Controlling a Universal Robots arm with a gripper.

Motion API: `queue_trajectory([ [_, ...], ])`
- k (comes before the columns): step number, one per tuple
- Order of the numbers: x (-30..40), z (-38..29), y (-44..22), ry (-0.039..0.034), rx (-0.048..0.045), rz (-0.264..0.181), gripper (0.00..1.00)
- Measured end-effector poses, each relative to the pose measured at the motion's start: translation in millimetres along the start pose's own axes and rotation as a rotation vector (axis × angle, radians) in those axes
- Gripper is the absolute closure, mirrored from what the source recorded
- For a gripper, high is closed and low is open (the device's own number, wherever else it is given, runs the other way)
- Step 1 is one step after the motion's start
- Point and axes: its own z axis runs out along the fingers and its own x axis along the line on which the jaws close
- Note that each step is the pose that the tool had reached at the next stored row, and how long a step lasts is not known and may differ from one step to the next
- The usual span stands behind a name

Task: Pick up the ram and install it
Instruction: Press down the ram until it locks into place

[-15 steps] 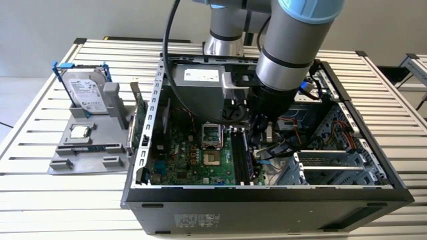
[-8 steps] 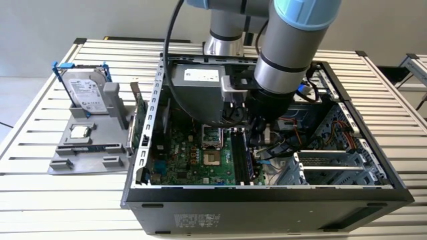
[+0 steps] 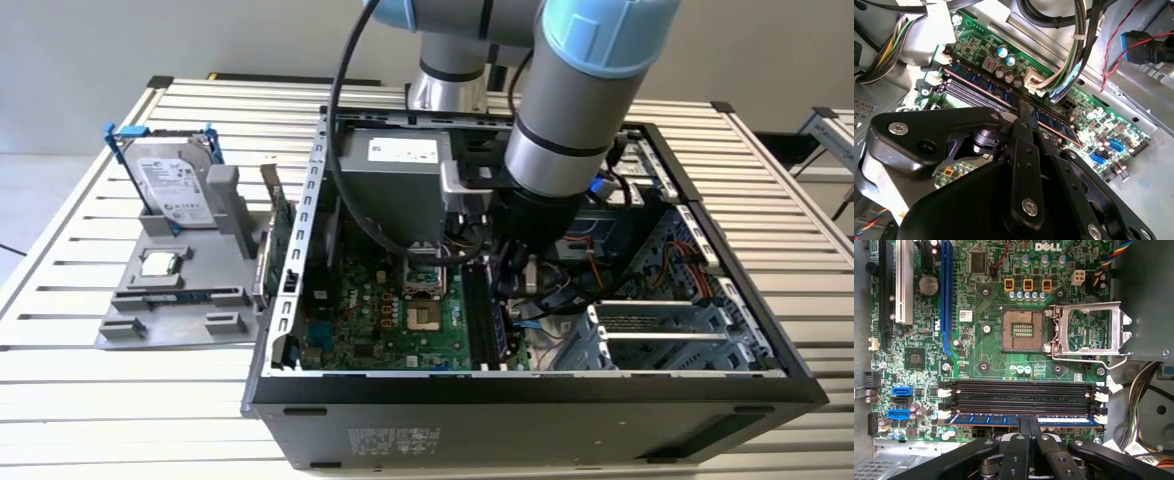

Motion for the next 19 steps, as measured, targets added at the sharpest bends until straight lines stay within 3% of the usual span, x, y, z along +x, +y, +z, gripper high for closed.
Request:
queue_trajectory([
  [19,-0.1,4.9,-0.1,0.0002,-0.0001,0.0,1.0],
])
